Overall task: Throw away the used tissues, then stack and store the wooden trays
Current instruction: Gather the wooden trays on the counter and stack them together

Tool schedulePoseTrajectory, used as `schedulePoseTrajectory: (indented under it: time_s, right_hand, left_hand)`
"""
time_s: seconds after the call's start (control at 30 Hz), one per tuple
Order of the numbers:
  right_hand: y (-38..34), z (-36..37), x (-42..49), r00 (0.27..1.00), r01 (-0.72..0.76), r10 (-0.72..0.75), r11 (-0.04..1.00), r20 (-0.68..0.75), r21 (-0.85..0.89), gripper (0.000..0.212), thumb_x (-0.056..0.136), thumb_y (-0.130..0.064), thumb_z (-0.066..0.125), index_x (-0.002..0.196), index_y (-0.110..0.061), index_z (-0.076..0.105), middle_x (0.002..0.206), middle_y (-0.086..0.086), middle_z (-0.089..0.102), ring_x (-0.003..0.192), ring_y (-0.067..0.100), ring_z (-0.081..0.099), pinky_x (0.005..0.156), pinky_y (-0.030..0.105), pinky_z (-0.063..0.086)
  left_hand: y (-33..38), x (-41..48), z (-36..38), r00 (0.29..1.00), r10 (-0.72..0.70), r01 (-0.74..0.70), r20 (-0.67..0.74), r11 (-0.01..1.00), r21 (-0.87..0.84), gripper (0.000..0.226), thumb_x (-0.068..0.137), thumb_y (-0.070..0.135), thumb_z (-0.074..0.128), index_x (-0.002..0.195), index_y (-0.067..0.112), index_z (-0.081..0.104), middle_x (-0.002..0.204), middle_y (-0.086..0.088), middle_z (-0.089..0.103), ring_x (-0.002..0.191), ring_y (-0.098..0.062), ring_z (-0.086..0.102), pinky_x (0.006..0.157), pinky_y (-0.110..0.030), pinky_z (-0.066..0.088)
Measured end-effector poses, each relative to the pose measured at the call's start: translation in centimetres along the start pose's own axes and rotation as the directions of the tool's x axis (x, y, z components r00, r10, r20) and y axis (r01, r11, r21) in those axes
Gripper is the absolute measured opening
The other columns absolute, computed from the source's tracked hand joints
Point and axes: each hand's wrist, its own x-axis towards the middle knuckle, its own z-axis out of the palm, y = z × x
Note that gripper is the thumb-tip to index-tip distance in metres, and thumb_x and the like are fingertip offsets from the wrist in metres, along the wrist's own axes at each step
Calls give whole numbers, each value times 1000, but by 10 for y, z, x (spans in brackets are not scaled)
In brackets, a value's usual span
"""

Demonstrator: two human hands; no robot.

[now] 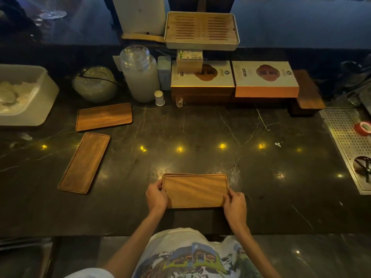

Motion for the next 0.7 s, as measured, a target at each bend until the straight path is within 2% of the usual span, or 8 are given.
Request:
schedulePoseTrajectory:
  time_s: [0.07,0.2,0.37,0.5,0.7]
  right_hand:
    - [1,1,0,1000,8,-8,1000,1,-9,41,98,-17,54,137,-7,52,111,10,55,100,21,56,86,28,44]
    - [0,3,1,1000,-13,13,1000,3,-26,38,97,-18,55,134,-9,55,111,10,56,100,22,57,87,32,46]
    - [3,6,2,999,-4,4,1000,-32,-18,25,97,-14,53,117,-11,66,104,8,59,91,19,56,81,33,49]
    - [4,9,0,997,-27,28,1000,-65,7,28,98,-14,52,122,-9,65,105,8,61,87,12,51,78,28,45]
    - [7,10,-3,996,-33,37,998,-78,59,33,98,-20,53,130,-13,60,110,8,62,96,17,59,79,30,47]
  left_hand:
    - [-1,1,-1,1000,6,-5,-8,999,37,33,91,3,57,123,9,62,117,-12,63,110,-29,59,93,-40,49]
    - [3,2,-1,999,33,-32,-10,996,80,33,91,2,56,122,7,62,118,-14,62,111,-30,59,95,-41,48]
    - [5,5,-3,998,64,-66,20,994,90,32,91,5,57,123,8,62,120,-13,63,112,-28,59,94,-40,49]
    - [5,6,-4,994,107,-111,33,987,120,33,92,7,57,125,8,59,119,-12,60,112,-28,58,94,-42,50]
    - [4,7,-9,991,117,-124,58,984,126,30,91,5,58,121,6,60,116,-12,62,110,-28,60,92,-42,52]
